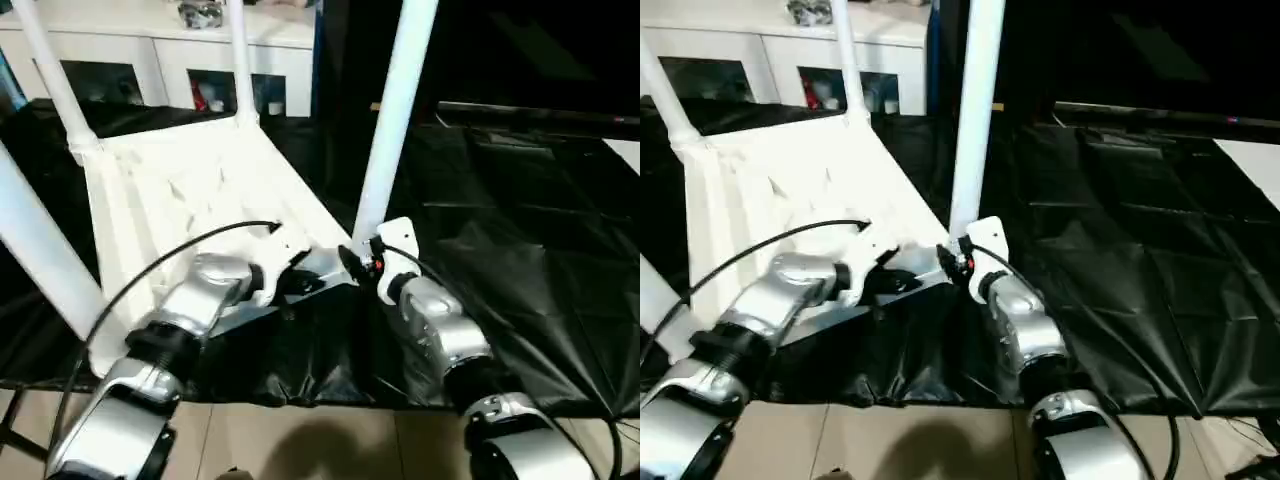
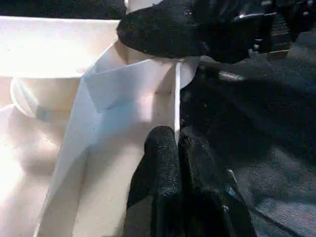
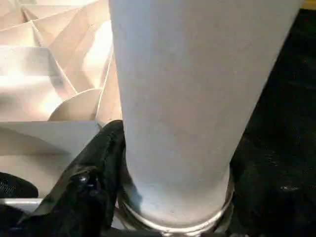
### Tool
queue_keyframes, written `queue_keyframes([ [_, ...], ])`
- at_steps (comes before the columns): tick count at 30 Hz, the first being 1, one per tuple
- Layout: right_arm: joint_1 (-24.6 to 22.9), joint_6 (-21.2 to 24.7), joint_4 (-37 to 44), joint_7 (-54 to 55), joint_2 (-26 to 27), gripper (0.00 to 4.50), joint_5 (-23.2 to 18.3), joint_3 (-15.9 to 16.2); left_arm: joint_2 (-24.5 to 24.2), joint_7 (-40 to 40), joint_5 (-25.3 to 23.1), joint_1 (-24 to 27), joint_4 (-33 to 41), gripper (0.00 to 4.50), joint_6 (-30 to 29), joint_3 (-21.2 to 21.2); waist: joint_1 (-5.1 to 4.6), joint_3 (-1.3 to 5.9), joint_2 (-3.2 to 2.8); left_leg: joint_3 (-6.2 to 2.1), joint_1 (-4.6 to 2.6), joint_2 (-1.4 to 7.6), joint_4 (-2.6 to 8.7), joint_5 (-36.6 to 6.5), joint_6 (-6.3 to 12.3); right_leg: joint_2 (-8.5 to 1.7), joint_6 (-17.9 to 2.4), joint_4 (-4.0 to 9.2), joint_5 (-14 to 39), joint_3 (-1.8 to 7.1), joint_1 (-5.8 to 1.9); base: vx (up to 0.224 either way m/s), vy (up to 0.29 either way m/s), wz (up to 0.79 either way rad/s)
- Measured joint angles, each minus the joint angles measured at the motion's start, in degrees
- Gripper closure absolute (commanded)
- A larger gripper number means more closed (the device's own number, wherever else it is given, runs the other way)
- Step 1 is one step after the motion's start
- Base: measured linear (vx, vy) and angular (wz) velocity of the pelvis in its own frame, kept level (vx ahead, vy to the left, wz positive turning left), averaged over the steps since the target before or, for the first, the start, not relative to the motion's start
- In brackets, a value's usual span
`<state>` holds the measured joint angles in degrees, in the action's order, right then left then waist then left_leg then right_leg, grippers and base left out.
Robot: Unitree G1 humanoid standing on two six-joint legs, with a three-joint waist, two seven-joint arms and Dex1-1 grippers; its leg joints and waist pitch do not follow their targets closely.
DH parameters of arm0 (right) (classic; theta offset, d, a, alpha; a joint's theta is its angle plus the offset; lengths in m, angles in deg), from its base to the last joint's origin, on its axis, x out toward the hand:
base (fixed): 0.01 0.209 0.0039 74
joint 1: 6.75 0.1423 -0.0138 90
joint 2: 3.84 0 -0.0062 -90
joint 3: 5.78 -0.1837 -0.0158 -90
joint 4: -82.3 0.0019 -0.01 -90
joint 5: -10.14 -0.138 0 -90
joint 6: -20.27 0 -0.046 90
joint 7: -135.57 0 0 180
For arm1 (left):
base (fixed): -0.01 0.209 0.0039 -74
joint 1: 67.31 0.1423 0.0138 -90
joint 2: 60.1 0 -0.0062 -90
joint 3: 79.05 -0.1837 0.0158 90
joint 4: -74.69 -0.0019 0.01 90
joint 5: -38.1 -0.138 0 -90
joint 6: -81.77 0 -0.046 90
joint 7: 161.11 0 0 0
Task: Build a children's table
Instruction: Rotate leg to tighten
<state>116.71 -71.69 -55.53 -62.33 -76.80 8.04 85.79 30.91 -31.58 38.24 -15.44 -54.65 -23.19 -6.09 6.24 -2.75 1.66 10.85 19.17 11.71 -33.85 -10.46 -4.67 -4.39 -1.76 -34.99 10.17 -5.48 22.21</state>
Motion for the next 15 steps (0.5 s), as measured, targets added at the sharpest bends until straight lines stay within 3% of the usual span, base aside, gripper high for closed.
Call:
queue_keyframes([
  [4,-0.01,-1.47,-0.25,-4.34,-0.31,0.76,-0.96,-1.04,-1.12,-2.47,-0.2,0.4,-0.51,4.5,3.8,0.32,-0.06,-0.02,-0.02,-0.02,0.21,0.0,0.22,0.0,0.0,0.01,0.07,0.0,0.04,-0.03,0.22,0.0,0.0,0.0],
  [7,0.0,-2.65,-0.06,-13.31,-2.66,0.47,-2.55,-0.41,-3.01,-6.11,0.33,1.72,1.09,4.5,5.68,0.86,-0.13,0.04,-0.1,0.0,0.84,0.03,0.24,0.01,0.0,0.04,-0.11,-0.18,-0.03,-0.03,0.81,0.0,0.0,0.0],
  [9,0.0,-3.2,0.33,-18.85,-4.62,0.26,-2.61,1.45,-4.63,-8.9,0.79,2.54,2.04,4.5,7.41,0.89,0.03,0.04,-0.12,0.02,0.88,0.05,0.33,0.01,0.01,0.05,-0.19,-0.24,0.08,-0.05,0.89,0.0,0.0,0.0],
  [15,-1.0,-3.27,5.7,-38.12,-10.41,0.26,-3.34,7.24,-8.78,-17.9,3.02,4.92,4.43,4.5,8.59,1.11,0.39,0.03,-0.12,0.16,0.9,0.07,0.24,-0.11,0.19,0.02,-0.22,-0.16,0.15,-0.04,0.88,0.0,0.0,0.0],
])
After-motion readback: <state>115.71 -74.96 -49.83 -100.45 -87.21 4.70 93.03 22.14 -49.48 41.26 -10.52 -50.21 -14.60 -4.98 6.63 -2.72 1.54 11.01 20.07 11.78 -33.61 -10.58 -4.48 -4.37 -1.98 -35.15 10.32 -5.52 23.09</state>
